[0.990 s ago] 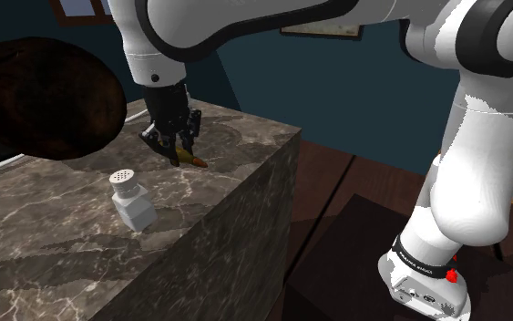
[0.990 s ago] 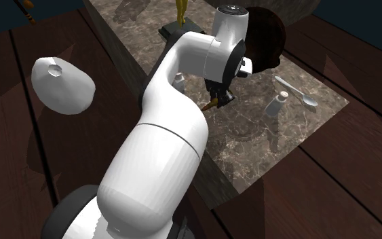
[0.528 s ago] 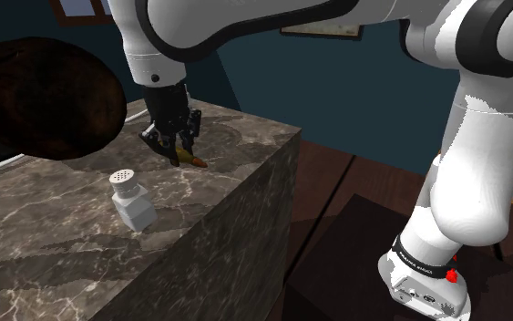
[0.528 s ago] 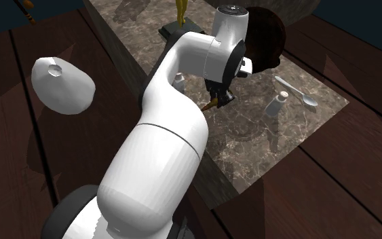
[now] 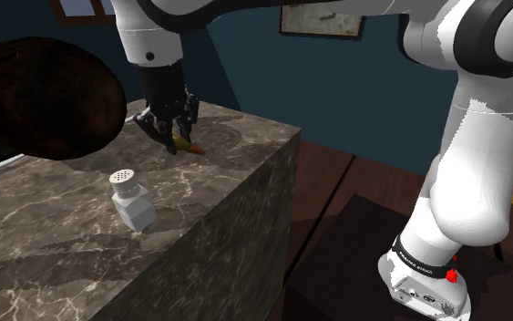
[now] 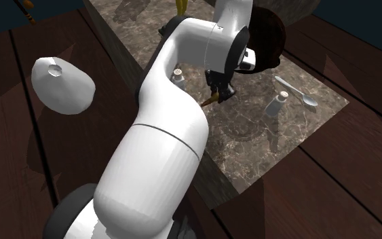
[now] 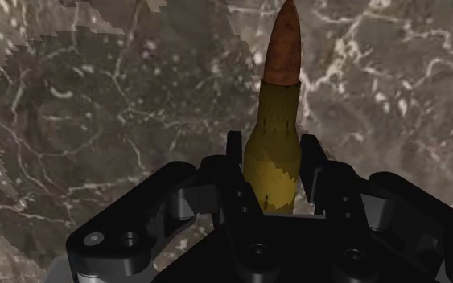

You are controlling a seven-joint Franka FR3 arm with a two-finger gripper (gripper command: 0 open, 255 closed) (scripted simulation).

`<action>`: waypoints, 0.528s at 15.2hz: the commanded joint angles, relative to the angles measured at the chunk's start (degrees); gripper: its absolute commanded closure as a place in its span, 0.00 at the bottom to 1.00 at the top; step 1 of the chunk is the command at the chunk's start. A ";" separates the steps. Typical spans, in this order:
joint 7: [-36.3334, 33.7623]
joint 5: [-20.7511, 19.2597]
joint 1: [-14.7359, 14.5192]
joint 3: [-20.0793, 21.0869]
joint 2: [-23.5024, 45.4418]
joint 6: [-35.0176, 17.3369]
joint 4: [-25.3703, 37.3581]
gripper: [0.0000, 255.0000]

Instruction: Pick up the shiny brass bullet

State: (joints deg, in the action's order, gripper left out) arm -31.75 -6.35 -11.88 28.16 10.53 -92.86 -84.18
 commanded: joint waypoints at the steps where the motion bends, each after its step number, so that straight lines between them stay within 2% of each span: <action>1: -0.10 -0.26 -0.25 0.07 0.55 1.66 2.12 1.00; 8: -0.40 -1.28 -1.31 0.30 2.62 7.98 10.28 1.00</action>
State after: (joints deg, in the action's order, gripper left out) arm -32.10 -7.50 -13.02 28.41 12.88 -85.98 -75.22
